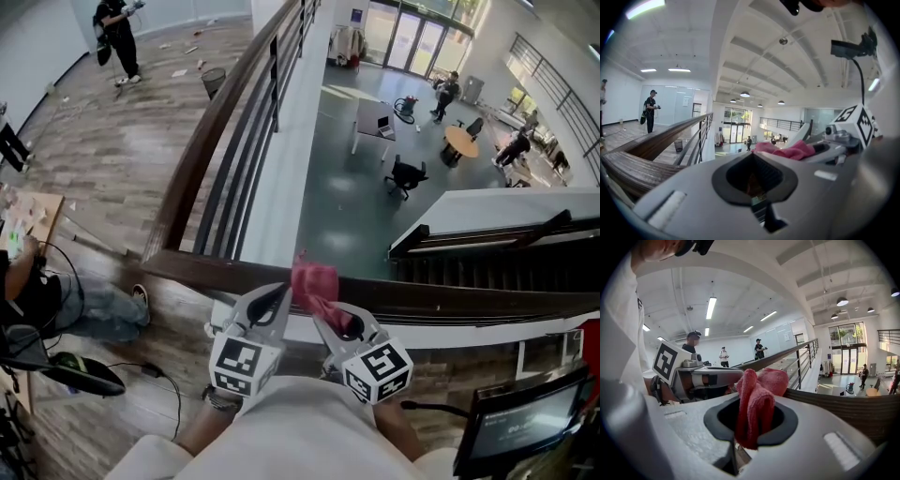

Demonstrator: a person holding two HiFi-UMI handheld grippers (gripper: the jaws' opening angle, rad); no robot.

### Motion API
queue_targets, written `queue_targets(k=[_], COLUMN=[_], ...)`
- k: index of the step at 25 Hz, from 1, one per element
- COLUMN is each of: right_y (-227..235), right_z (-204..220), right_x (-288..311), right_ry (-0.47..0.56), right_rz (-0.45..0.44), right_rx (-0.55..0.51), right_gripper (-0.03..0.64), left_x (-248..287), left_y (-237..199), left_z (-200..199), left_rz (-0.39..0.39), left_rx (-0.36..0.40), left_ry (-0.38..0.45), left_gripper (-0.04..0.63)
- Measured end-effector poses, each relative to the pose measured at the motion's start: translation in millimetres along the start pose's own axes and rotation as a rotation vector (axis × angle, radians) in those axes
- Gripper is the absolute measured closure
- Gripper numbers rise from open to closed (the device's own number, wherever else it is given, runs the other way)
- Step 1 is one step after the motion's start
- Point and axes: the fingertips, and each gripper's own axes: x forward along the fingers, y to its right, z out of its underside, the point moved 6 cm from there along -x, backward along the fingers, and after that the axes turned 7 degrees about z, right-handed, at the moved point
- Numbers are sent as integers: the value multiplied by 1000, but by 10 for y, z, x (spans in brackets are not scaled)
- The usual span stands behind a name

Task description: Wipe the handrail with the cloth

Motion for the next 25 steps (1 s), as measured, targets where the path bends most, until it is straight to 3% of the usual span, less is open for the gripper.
queue_targets(k=[10, 25], right_y=[33, -46], right_z=[-3, -26], right_x=[-41, 63], right_ry=[4, -8], right_rz=[4, -33], right_rx=[29, 31], right_gripper=[555, 555], left_x=[32, -84], left_y=[49, -86], left_z=[-34, 3], left_rz=[20, -13], left_rx=[13, -5], left_ry=[11, 25], left_gripper=[589, 589])
